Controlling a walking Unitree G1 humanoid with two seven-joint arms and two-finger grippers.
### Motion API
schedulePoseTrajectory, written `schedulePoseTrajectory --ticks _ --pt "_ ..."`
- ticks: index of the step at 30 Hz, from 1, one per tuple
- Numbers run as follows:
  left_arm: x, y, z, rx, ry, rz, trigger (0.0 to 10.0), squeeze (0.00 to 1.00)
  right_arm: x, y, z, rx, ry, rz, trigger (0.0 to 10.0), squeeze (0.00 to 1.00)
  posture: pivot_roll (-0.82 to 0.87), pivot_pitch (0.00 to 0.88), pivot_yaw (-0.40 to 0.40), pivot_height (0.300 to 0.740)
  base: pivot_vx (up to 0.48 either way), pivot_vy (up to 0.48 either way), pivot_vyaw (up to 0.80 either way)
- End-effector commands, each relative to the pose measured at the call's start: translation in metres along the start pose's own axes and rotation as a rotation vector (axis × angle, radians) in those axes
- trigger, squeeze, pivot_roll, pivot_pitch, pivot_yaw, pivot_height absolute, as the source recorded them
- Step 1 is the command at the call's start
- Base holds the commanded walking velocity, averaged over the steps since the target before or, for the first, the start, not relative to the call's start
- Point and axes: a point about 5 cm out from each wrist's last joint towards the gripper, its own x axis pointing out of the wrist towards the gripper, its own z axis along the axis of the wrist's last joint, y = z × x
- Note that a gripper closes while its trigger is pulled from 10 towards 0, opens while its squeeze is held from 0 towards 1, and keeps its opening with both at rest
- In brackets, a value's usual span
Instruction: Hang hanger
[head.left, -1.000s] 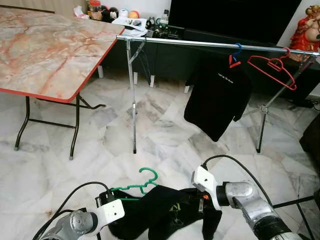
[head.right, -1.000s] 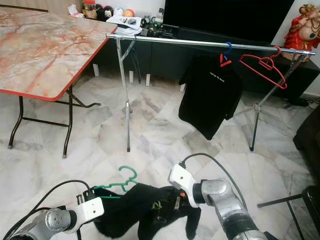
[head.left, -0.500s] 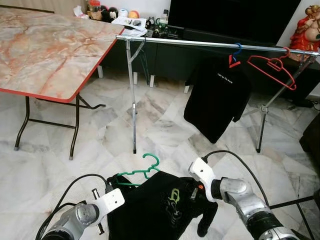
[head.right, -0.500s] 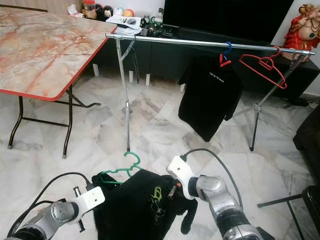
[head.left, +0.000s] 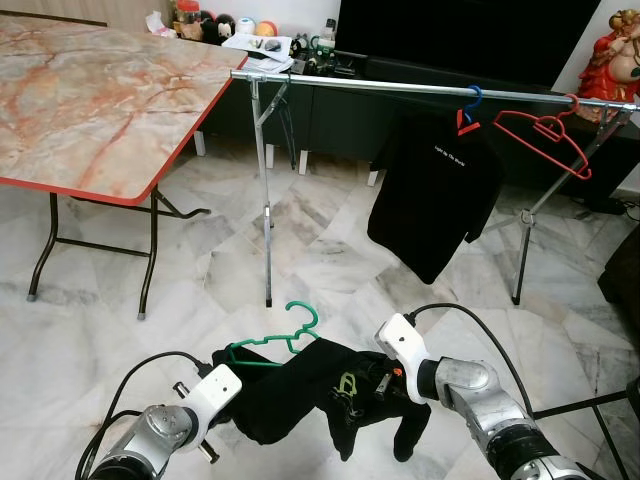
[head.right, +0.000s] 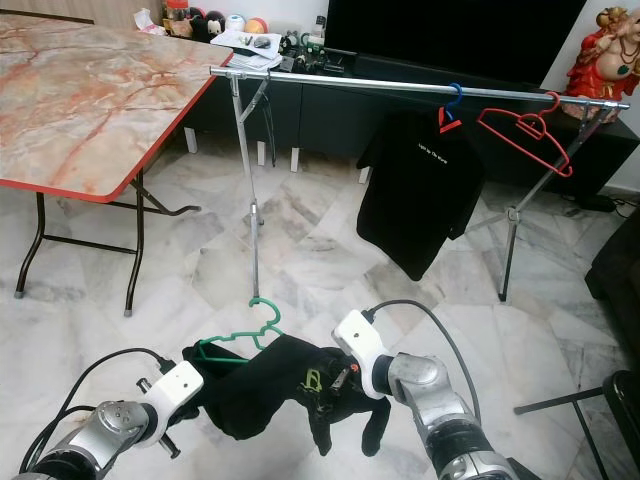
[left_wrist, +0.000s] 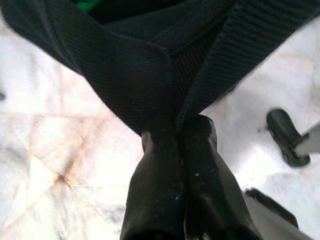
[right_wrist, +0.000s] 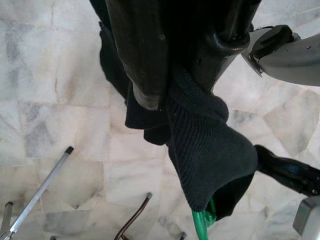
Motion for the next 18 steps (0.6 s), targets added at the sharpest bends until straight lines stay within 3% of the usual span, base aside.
schedulePoseTrajectory --ticks 1,13,17,18 --pt "-0.002 -0.001 -0.01 -0.013 0.017 0.011 10.0 1.0 -0.006 -0.009 0.017 -0.005 -0.1 -0.053 10.0 0.0 0.08 0.11 -0.145 0.74 0.0 0.0 0.0" --pt "-0.006 0.008 0.01 0.01 -0.144 0.052 10.0 1.0 -0.003 -0.005 0.017 -0.042 -0.094 -0.02 10.0 0.0 0.08 0.112 -0.15 0.74 0.0 0.0 0.0" --pt "-0.011 0.023 0.02 -0.076 -0.218 0.142 10.0 1.0 -0.002 -0.002 0.009 -0.103 -0.038 -0.012 10.0 0.0 0.08 0.113 -0.15 0.74 0.0 0.0 0.0" --pt "-0.015 0.032 0.026 -0.158 -0.279 0.176 10.0 1.0 -0.003 -0.001 0.003 -0.135 -0.002 -0.013 10.0 0.0 0.08 0.113 -0.152 0.74 0.0 0.0 0.0"
